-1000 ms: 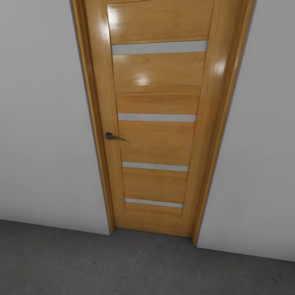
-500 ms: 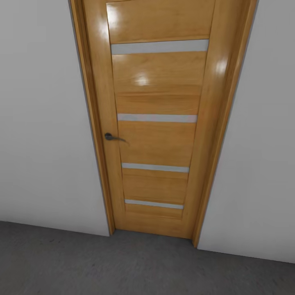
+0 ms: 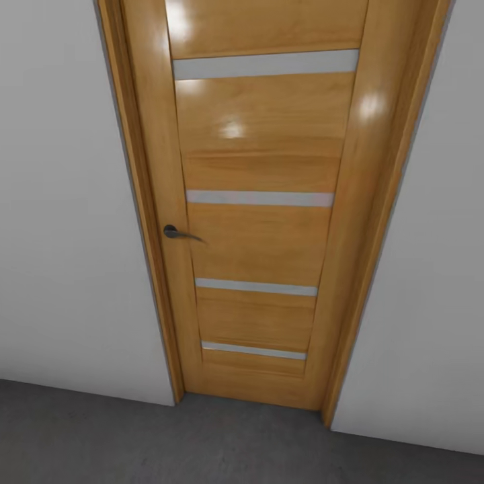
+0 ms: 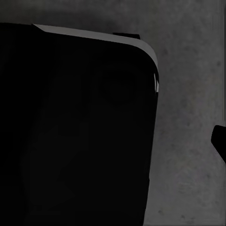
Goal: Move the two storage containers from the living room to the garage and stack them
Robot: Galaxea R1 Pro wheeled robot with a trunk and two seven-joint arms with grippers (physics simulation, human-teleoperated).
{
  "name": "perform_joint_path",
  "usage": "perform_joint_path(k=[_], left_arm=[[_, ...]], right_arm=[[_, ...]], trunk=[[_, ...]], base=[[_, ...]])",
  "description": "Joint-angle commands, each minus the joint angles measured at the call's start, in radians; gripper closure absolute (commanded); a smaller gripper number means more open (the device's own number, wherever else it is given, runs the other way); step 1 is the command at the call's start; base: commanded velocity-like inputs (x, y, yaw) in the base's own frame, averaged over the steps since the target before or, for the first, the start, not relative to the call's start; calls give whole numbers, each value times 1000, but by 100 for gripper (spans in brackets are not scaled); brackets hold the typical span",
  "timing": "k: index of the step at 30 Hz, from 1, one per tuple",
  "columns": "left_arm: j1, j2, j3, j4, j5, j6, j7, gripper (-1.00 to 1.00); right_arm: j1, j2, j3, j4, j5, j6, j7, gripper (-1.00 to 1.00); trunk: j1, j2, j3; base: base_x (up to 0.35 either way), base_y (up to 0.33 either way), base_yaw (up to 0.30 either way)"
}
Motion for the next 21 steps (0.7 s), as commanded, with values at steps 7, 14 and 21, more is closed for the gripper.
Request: perform_joint_path(k=[7,14,21], left_arm=[[0,0,0,0,6,-2,0,-100],[0,-1,0,1,4,-2,0,-100],[0,-2,1,1,4,-2,0,-100]], right_arm=[[0,-1,2,0,9,-3,1,-100],[0,-5,5,0,10,-2,0,-100],[0,-26,0,-7,10,2,-16,-100]], trunk=[[1,0,-1],[1,0,-1],[1,0,-1]], base=[[313,0,0],[262,0,0],[42,0,0]])
